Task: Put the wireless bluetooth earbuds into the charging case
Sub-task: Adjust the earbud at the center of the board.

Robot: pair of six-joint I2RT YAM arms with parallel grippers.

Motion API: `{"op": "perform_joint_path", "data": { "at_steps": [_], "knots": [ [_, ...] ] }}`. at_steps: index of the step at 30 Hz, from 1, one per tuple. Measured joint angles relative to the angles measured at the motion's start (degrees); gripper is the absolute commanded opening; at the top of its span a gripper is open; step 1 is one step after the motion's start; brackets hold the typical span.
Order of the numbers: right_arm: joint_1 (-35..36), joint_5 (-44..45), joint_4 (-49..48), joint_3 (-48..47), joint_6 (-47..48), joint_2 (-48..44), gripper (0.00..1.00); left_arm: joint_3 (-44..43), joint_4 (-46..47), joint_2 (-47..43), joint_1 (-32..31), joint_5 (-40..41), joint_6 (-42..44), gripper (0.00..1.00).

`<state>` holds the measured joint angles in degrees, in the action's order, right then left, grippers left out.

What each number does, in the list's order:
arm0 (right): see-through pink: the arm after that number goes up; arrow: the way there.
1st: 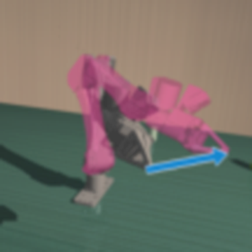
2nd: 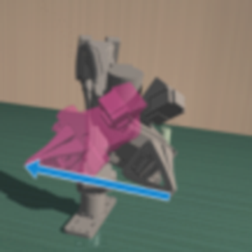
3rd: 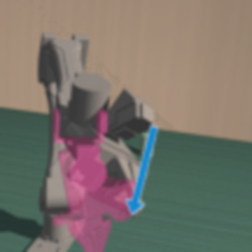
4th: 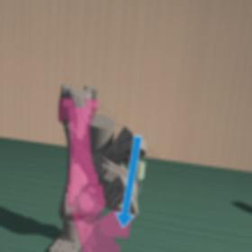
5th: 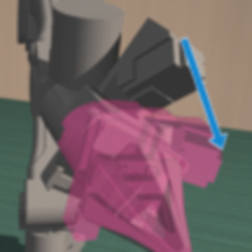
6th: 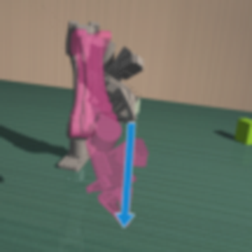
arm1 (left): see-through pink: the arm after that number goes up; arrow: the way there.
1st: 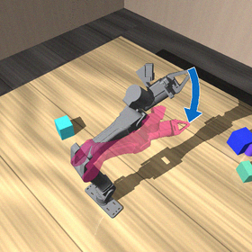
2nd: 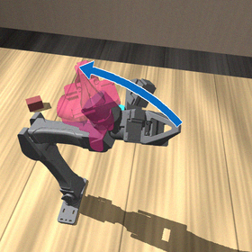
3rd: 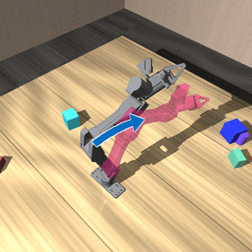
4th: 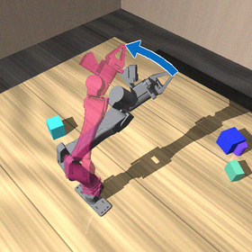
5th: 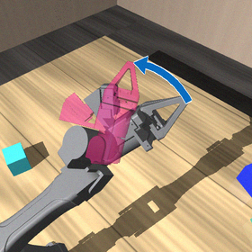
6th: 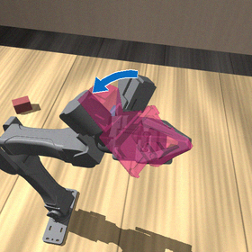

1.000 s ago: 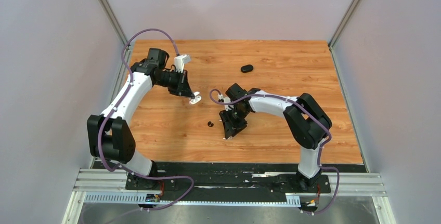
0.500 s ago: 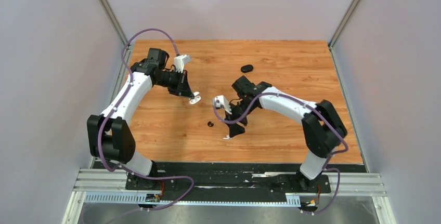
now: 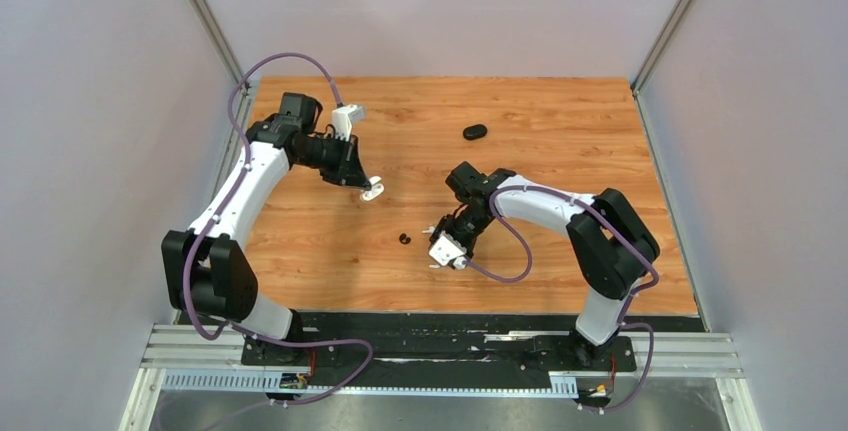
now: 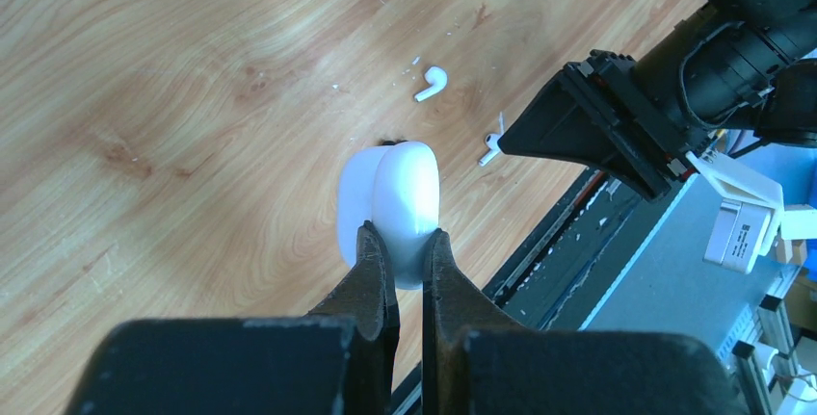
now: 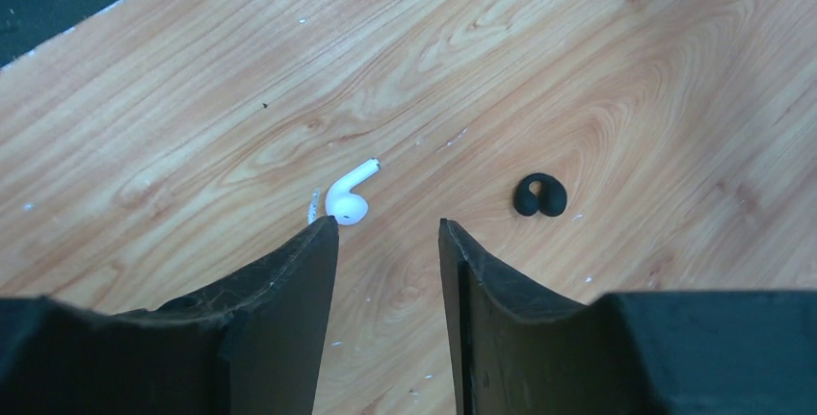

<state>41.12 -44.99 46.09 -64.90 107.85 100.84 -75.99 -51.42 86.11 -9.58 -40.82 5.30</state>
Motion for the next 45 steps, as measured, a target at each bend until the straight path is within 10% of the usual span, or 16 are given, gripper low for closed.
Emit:
{"op": "perform_joint_path", "data": {
  "at_steps": [45],
  "knots": [
    [4.98, 10.71, 20.81, -15.37, 10.80, 14.62, 0.30, 2.21, 0.66, -1.79, 0.63, -0.28, -0.07, 0.00]
  ]
}}
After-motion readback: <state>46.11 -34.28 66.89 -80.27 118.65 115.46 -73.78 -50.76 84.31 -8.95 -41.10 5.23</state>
